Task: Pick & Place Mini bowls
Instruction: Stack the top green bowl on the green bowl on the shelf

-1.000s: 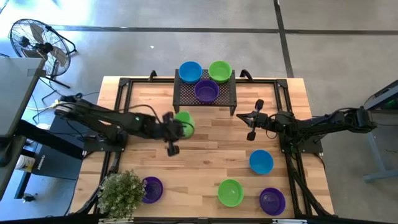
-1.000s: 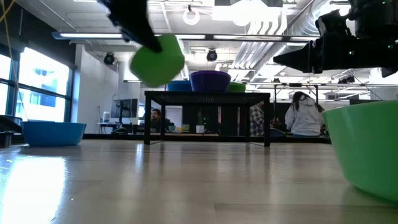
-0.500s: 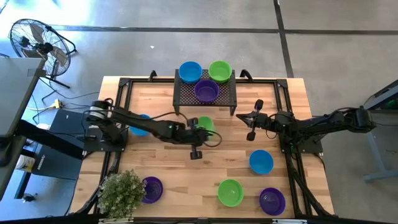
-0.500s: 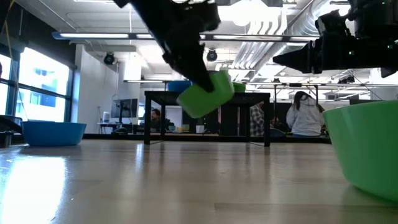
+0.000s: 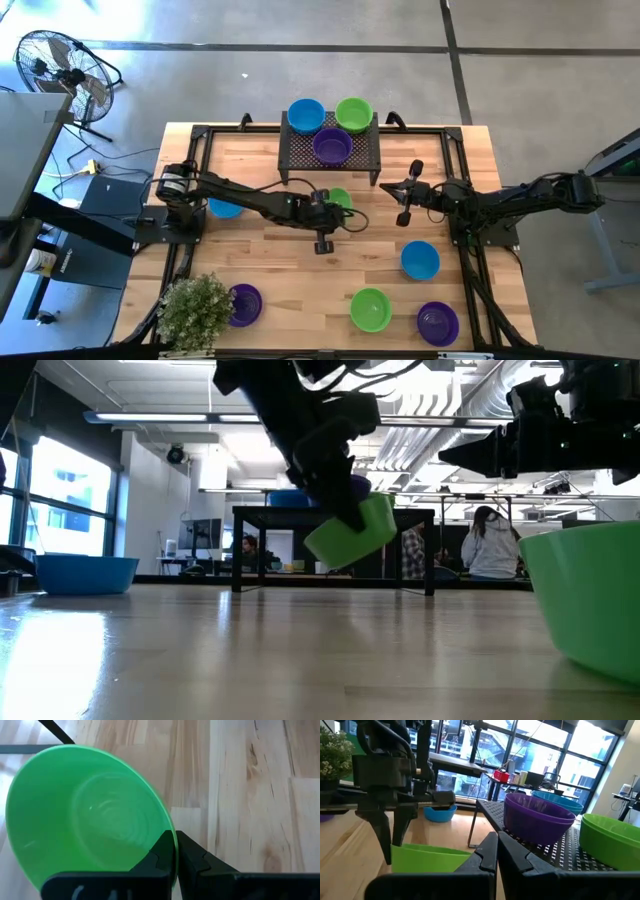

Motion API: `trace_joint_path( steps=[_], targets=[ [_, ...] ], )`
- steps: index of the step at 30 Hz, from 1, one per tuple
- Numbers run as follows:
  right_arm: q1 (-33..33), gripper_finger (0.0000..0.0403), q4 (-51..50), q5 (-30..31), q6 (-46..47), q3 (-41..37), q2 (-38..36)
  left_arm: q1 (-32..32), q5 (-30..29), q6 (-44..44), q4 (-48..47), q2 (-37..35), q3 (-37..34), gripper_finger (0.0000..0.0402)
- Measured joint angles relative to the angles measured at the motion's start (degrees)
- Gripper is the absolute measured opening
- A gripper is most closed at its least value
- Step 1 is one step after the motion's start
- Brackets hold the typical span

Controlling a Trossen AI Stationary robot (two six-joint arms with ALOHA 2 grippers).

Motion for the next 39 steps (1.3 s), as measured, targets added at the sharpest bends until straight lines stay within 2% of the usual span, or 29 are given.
trace_joint_path(
  steps=[16,22,30,33,39],
  targets=[
    [0.0,0.0,0.5,-1.1,0.0,0.0,0.0,1.7,2.8,-0.5,-1.8,0.0,0.0,0.0001],
    [0.0,0.0,0.8,-1.1,0.0,0.0,0.0,2.1,3.1,-0.7,-2.0,0.4,-0.1,0.0014],
    [0.0,0.0,1.7,-2.6,0.1,0.0,0.0,2.1,7.5,-1.8,-0.9,1.7,0.0,0.002],
    [0.0,0.0,1.7,-2.6,0.1,0.0,0.0,2.1,7.6,-3.1,-1.2,1.7,0.0,0.0036],
    [0.0,0.0,1.7,-2.6,0.1,0.0,0.0,2.1,8.6,-4.4,-5.5,0.9,3.2,0.011]
  ],
)
